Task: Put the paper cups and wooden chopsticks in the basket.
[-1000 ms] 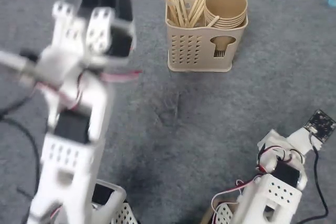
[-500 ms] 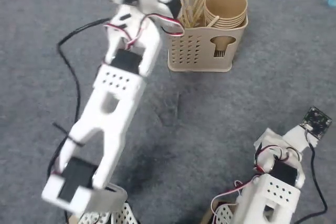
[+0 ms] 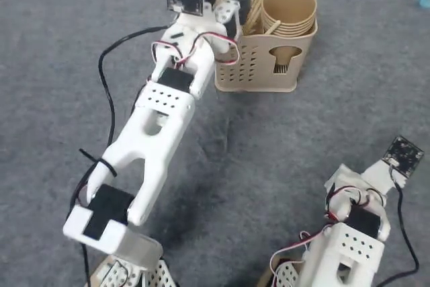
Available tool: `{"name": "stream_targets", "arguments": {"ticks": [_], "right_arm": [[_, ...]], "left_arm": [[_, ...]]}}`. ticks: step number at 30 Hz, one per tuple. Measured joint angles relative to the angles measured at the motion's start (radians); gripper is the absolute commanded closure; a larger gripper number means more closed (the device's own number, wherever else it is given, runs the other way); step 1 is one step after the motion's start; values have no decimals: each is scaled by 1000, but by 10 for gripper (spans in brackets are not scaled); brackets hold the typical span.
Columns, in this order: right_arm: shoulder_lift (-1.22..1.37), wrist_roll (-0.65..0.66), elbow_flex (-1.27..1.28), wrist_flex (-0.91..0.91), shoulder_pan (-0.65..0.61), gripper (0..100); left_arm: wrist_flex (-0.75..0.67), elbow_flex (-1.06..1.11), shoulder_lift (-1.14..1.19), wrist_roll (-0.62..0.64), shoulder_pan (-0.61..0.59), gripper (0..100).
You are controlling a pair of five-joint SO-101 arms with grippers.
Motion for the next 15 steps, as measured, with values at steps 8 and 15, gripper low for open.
{"name": "stream_targets", "arguments": {"ticks": [8, 15], "right_arm": [[0, 0, 0, 0, -3, 991], [-81, 0, -71, 34, -106, 991]], "left_arm": [[275, 106, -295, 0, 2, 748], [410, 334, -692, 0, -17, 998]]}}
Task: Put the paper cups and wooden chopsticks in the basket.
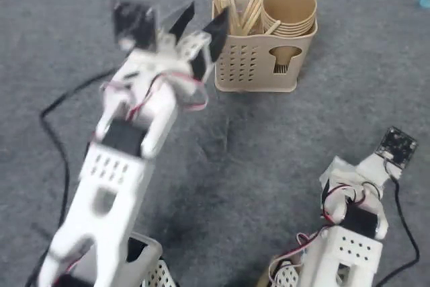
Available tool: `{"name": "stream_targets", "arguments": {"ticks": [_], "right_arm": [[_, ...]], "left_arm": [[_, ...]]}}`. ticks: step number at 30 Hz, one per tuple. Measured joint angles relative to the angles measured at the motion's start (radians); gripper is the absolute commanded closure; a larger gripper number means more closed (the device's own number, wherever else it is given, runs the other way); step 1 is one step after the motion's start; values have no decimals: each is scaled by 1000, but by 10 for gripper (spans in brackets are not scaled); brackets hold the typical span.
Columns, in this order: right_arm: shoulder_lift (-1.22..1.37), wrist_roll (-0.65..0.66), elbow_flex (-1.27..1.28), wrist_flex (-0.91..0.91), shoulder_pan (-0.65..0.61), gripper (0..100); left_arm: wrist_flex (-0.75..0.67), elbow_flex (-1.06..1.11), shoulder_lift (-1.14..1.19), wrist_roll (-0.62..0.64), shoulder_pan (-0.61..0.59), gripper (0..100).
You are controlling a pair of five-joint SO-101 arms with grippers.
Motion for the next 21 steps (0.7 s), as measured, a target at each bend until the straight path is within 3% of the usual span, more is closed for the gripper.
{"name": "stream_targets", "arguments": {"ticks": [5, 10, 17, 21], "right_arm": [[-183, 17, -103, 100, -81, 991], [-419, 66, -166, 206, -193, 991], [-420, 155, -276, 358, -287, 991], [-420, 199, -282, 402, -333, 991]], "left_arm": [[61, 133, -308, 0, -46, 989], [215, 160, -549, 0, -150, 989], [497, 282, -835, 0, -245, 989], [531, 460, -1083, -3, -290, 989]]}}
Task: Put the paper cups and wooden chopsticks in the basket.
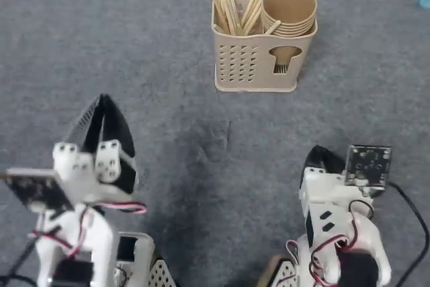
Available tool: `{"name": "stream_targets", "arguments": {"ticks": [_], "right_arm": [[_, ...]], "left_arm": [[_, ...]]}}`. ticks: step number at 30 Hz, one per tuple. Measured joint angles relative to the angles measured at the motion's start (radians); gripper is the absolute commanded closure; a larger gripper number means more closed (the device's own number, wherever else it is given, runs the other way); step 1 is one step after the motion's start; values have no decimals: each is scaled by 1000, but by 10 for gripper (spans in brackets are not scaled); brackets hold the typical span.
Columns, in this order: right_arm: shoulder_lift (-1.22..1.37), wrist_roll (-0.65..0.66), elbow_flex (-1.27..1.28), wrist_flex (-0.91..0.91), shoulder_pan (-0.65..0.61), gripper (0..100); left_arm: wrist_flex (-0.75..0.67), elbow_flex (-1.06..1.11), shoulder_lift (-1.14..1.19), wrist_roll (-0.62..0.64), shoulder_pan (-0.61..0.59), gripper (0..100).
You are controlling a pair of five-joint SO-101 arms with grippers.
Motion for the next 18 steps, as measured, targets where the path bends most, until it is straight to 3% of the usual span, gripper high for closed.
{"name": "stream_targets", "arguments": {"ticks": [6, 15, 18], "right_arm": [[0, 101, 129, -58, 9, 991], [11, 157, 413, -106, 6, 991], [17, 157, 462, -106, 6, 991]], "left_arm": [[-2, 235, -87, -63, -104, 989], [-293, 663, -95, -117, -138, 989], [-299, 689, -95, -126, -164, 989]]}}
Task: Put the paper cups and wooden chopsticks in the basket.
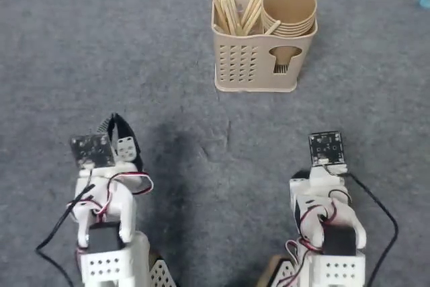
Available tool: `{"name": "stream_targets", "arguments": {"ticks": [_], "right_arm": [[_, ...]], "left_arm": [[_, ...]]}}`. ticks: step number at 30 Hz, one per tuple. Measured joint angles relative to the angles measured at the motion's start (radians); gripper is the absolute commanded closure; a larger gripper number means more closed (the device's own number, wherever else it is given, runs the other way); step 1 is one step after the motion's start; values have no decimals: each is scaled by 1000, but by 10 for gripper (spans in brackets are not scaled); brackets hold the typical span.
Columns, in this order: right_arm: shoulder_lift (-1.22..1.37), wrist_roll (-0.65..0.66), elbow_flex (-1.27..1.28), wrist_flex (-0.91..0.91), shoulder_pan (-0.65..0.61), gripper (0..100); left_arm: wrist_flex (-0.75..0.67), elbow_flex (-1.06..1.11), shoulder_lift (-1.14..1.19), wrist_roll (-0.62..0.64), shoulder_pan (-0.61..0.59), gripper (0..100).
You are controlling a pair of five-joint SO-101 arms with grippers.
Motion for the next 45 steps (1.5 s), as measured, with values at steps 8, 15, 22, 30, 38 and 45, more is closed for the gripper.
{"name": "stream_targets", "arguments": {"ticks": [8, 15, 22, 30, 38, 45], "right_arm": [[2, 0, 55, 0, 0, 990], [2, 6, 55, 64, 0, 991], [2, 6, 55, 74, 8, 991], [2, 6, 55, 74, 6, 991], [2, 6, 55, 74, 6, 991], [2, 6, 55, 74, 6, 991]], "left_arm": [[158, 3, 0, -14, -6, 989], [391, 3, 0, -18, -8, 988], [578, 3, 0, -18, -8, 988], [582, 3, 0, -15, -8, 988], [582, 3, 0, -15, -8, 988], [582, 3, 0, -15, -8, 988]]}}
